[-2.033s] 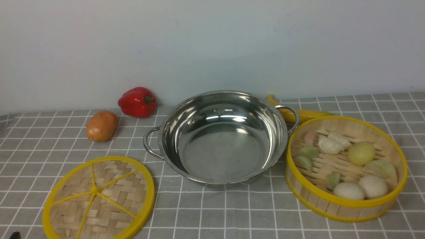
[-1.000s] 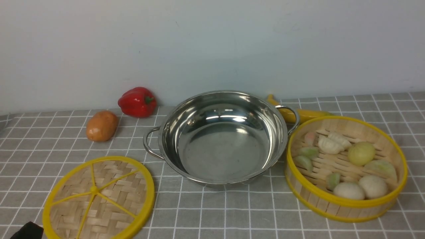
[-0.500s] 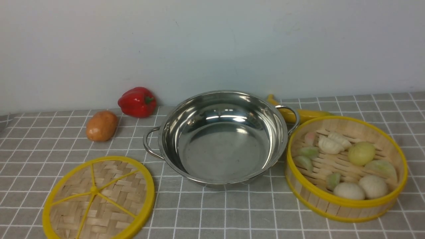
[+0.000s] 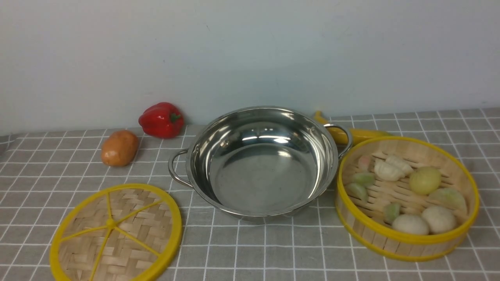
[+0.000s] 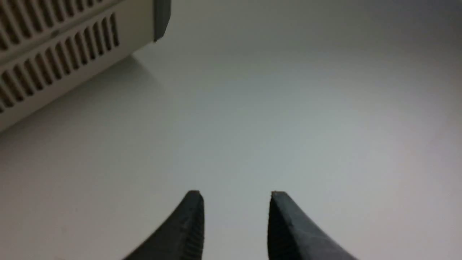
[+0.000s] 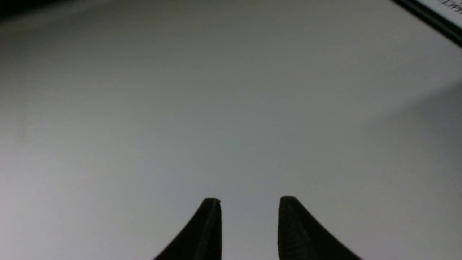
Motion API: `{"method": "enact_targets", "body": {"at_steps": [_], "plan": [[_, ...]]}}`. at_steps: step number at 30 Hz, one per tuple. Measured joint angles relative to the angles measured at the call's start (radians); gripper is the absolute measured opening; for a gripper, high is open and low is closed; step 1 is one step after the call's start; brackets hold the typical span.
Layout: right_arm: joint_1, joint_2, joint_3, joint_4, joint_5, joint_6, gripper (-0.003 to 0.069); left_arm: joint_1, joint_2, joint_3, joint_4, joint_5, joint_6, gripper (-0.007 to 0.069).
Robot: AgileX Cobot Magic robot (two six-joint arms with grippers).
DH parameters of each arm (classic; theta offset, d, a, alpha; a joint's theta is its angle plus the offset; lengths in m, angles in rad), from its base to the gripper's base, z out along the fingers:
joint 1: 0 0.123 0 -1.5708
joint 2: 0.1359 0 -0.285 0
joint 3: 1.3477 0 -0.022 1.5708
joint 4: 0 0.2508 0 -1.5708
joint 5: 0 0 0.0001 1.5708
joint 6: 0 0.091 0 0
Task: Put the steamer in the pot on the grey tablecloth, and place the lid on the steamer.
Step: 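Reach for and grasp the rim of the bamboo steamer holding the buns with the right gripper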
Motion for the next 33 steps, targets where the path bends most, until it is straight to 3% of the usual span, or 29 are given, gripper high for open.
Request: {"method": "enact_targets", "body": {"at_steps": [4, 8, 10, 11, 17, 21, 28, 33], "plan": [[0.000, 0.204, -0.192, -0.002, 0.330, -0.189, 0.0242, 0.000, 0.041, -0.104, 0.007, 0.333, 0.262, 0.0243], [0.000, 0.442, -0.358, -0.003, 0.650, -0.212, 0.0242, 0.000, 0.202, -0.190, 0.008, 0.612, 0.443, 0.0243], [0.000, 0.505, -0.410, -0.006, 0.748, -0.201, 0.0242, 0.000, 0.252, -0.216, 0.010, 0.678, 0.467, 0.0243], [0.000, 0.615, -0.486, -0.020, 0.875, -0.176, 0.0242, 0.000, 0.348, -0.258, 0.011, 0.766, 0.482, 0.0243], [0.000, 0.888, -0.693, -0.161, 1.208, -0.117, 0.0242, 0.000, 0.647, -0.377, 0.053, 0.997, 0.487, 0.0243], [0.000, 1.064, -0.827, -0.296, 1.389, -0.045, 0.0242, 0.000, 0.927, -0.495, 0.195, 1.178, 0.447, 0.0230], [0.000, 1.263, -0.866, -0.380, 1.454, 0.048, 0.0242, 0.000, 1.282, -0.730, 0.538, 1.448, 0.191, 0.0169], [0.000, 1.394, -0.866, -0.380, 1.449, 0.052, 0.0242, 0.000, 1.414, -0.794, 0.670, 1.533, 0.124, 0.0158]]}}
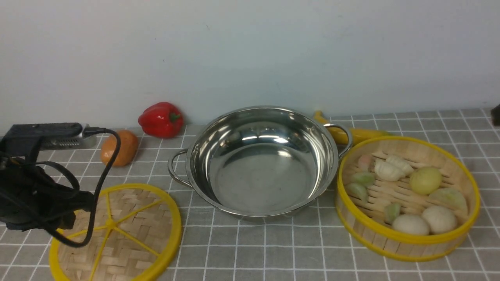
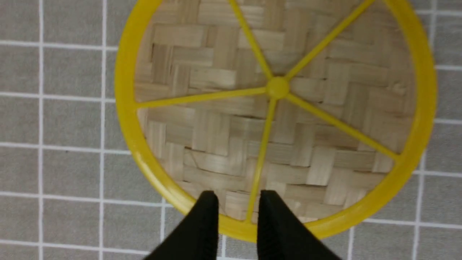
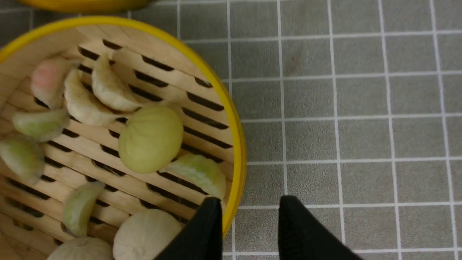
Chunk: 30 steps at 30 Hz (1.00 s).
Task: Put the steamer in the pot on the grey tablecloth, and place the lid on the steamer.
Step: 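Reach for and grasp the rim of the bamboo steamer holding the buns with the right gripper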
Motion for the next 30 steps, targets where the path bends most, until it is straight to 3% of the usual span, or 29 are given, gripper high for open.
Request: {"method": "enact_targets", "body": {"at_steps": [14, 24, 30], "plan": [[0.000, 0.284, 0.000, 0.006, -0.092, -0.001, 0.0242, 0.000, 0.053, -0.006, 0.000, -0.030, -0.019, 0.0196], [0.000, 0.358, -0.007, 0.080, -0.140, -0.071, 0.0237, 0.000, 0.053, -0.006, 0.000, -0.030, -0.019, 0.0211], [0.000, 0.369, -0.015, 0.060, -0.132, -0.065, 0.0073, 0.000, 0.053, -0.006, 0.000, -0.031, -0.019, 0.0223]]}}
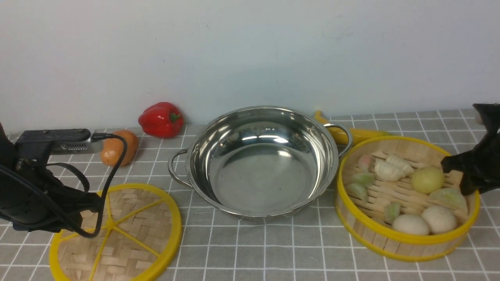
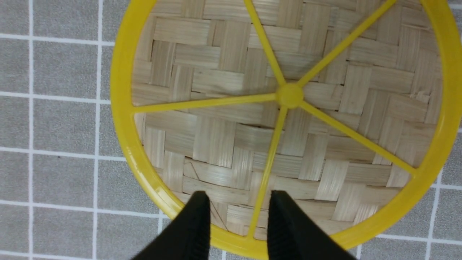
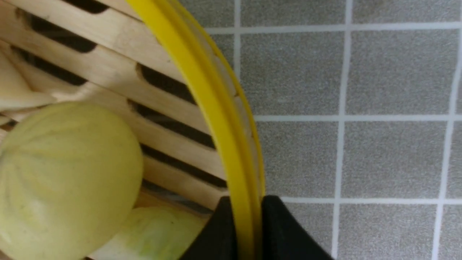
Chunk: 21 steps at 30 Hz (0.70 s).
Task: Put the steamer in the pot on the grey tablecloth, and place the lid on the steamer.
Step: 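Reach for and grasp the rim of the bamboo steamer holding the buns with the right gripper, then place the bamboo steamer basket of food into the steel pot with the right gripper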
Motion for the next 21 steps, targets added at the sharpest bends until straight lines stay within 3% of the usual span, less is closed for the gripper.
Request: {"method": "enact_targets", "body": {"at_steps": [5, 14, 21], "plan": [[0.000, 0.002, -0.027, -0.014, 0.066, 0.001, 0.0076, 0.000, 0.000, 0.000, 0.000, 0.000, 0.000, 0.0222], [0.000, -0.055, -0.191, -0.045, 0.351, -0.014, 0.0080, 0.000, 0.000, 0.000, 0.000, 0.000, 0.000, 0.0222], [0.000, -0.138, -0.336, -0.037, 0.366, -0.017, 0.0080, 0.000, 0.000, 0.000, 0.000, 0.000, 0.000, 0.0230]]}}
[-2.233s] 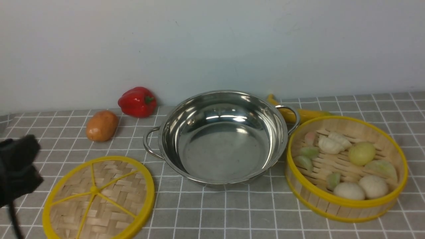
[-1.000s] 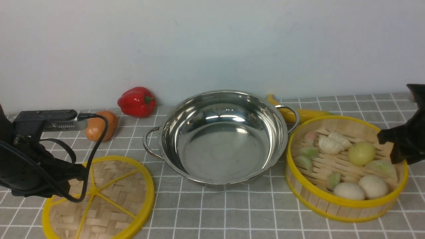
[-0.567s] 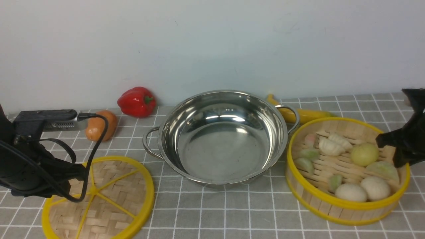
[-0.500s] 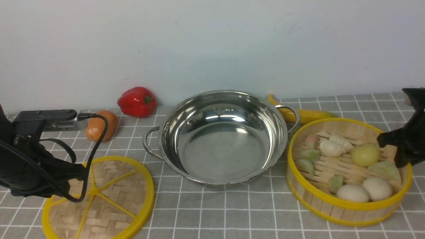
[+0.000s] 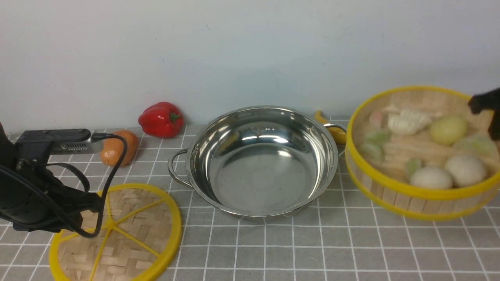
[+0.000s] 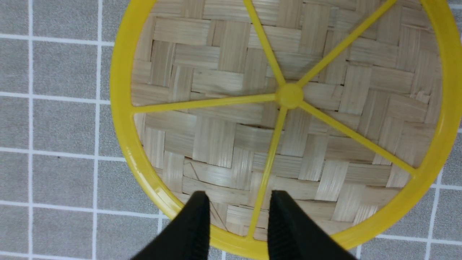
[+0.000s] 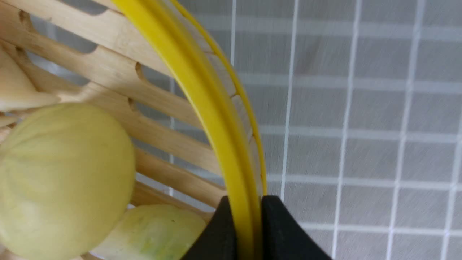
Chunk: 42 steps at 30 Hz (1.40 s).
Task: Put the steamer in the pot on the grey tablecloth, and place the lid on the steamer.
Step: 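Place the bamboo steamer basket of food into the steel pot with the right gripper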
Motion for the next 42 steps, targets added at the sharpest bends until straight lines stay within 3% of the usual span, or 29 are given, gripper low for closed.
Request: {"method": "enact_targets", "body": {"at_steps": [8, 14, 21, 30, 42], "plan": [[0.059, 0.005, -0.109, 0.090, 0.012, -0.004, 0.0080, 0.000, 0.000, 0.000, 0.000, 0.000, 0.000, 0.0242], [0.271, 0.173, -0.304, 0.117, 0.020, 0.061, 0.0080, 0.000, 0.000, 0.000, 0.000, 0.000, 0.000, 0.0243], [0.401, 0.390, -0.511, 0.116, 0.019, 0.106, 0.0080, 0.000, 0.000, 0.000, 0.000, 0.000, 0.000, 0.0243], [0.422, 0.542, -0.640, 0.098, 0.020, 0.118, 0.0080, 0.000, 0.000, 0.000, -0.016, -0.005, 0.000, 0.0243], [0.422, 0.640, -0.654, 0.115, 0.019, 0.108, 0.0080, 0.000, 0.000, 0.000, -0.018, -0.025, 0.000, 0.0243]]}}
